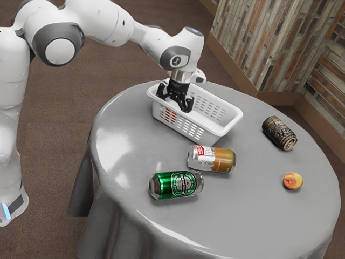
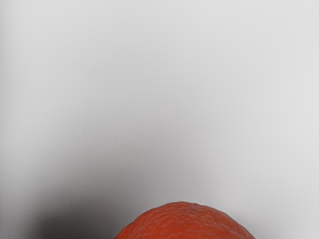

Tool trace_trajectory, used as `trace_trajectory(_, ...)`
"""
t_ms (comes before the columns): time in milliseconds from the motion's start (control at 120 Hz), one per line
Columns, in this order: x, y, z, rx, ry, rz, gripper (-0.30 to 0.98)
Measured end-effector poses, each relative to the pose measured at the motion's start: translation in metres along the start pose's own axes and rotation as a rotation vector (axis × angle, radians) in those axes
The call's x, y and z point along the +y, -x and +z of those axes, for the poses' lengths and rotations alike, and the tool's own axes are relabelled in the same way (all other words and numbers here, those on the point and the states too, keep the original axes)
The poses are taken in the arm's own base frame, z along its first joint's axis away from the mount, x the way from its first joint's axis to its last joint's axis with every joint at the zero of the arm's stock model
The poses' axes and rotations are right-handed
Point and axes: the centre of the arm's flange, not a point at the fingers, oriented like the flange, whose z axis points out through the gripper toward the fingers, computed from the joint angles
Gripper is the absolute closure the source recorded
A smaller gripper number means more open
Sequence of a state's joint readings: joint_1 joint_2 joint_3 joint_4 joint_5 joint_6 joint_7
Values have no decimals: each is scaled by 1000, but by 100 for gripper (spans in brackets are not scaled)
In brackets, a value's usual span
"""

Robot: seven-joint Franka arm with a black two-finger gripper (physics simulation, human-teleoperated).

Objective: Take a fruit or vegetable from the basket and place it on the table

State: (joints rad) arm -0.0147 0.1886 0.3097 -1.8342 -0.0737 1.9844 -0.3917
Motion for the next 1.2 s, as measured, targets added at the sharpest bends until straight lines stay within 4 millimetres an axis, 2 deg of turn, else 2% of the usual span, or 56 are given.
trace_trajectory(67, 0, -1, 3, -5, -1, -1, 7)
trace_trajectory(192, 0, -1, 4, -6, -2, -3, 28)
trace_trajectory(258, -1, -2, 2, -2, -2, -4, 33)
trace_trajectory(467, -1, 0, -16, 26, 7, -1, 38)
trace_trajectory(700, 14, -7, -59, 103, 38, 26, 37)
trace_trajectory(933, 52, 1, -117, 175, 75, 107, 38)
trace_trajectory(1200, 134, 43, -166, 221, 123, 283, 37)
